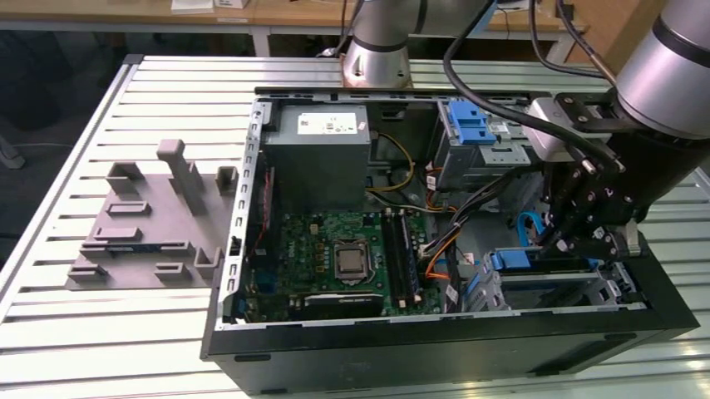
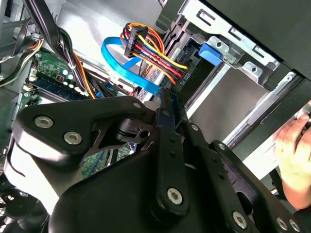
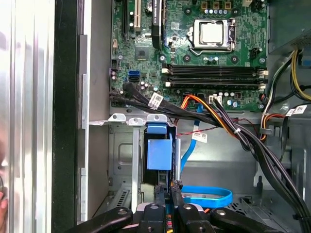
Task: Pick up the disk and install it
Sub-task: 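Insert the second disk wire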
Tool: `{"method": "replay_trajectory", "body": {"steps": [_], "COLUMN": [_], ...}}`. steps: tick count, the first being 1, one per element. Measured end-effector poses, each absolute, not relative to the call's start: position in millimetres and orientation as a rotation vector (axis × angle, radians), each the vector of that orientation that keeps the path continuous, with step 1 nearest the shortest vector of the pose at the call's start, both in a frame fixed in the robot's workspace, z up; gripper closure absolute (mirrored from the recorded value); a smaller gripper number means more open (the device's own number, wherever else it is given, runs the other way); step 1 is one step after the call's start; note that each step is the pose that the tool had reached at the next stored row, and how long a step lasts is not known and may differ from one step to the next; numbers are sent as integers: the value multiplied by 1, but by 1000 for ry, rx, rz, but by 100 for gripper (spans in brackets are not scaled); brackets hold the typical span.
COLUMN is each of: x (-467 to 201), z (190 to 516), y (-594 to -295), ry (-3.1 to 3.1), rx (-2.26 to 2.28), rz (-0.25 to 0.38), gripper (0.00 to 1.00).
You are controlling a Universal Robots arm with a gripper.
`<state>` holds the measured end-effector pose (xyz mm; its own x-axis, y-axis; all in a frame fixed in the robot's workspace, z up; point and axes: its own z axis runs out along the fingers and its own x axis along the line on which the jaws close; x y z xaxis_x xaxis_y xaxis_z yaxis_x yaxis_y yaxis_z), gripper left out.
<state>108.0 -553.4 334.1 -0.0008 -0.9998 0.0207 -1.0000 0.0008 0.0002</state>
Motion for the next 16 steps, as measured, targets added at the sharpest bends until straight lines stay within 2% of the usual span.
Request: {"method": "replay_trajectory", "body": {"steps": [16], "x": [108], "z": [330], "y": [-554], "ry": [-2212], "rx": [2210], "rz": [23], "gripper": [82]}}
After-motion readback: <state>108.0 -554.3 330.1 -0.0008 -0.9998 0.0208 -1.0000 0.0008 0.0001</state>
